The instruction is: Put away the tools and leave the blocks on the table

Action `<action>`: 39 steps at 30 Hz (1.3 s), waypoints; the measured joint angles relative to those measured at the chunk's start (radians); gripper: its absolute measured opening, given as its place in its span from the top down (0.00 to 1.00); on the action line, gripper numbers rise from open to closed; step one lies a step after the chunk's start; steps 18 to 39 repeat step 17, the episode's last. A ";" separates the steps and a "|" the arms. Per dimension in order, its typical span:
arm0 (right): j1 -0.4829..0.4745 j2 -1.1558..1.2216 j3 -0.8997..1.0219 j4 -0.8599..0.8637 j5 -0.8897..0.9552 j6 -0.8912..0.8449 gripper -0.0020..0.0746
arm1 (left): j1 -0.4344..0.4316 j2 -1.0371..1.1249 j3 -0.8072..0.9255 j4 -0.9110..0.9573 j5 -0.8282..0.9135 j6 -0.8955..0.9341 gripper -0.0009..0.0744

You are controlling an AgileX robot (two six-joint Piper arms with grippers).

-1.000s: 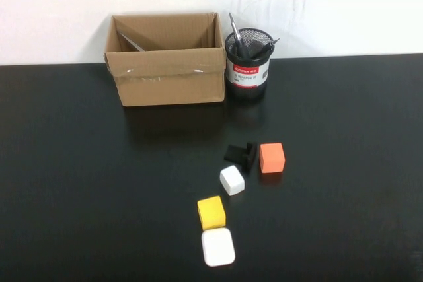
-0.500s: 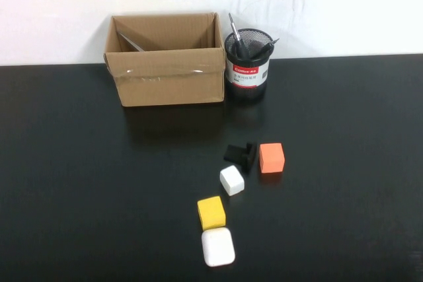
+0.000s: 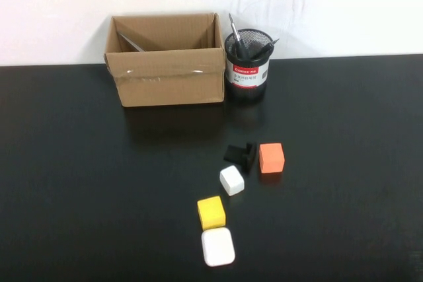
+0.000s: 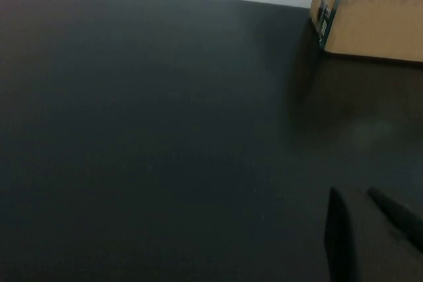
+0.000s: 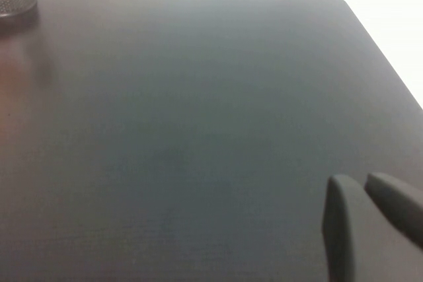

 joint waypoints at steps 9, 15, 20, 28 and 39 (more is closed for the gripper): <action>0.000 0.000 0.000 0.000 0.000 0.000 0.98 | -0.023 0.000 0.000 0.000 0.000 0.000 0.99; 0.000 0.000 0.000 0.000 0.000 0.000 0.98 | -0.063 0.000 0.000 0.000 0.000 0.000 0.99; 0.000 0.000 0.000 0.000 0.000 0.000 0.98 | -0.063 0.000 0.000 0.000 0.000 0.000 0.99; 0.000 0.000 0.000 0.000 0.000 0.000 0.98 | -0.063 0.000 0.000 0.000 0.000 0.000 0.99; 0.000 0.000 0.000 0.000 0.000 0.000 0.98 | -0.063 0.000 0.000 0.000 0.000 0.000 0.99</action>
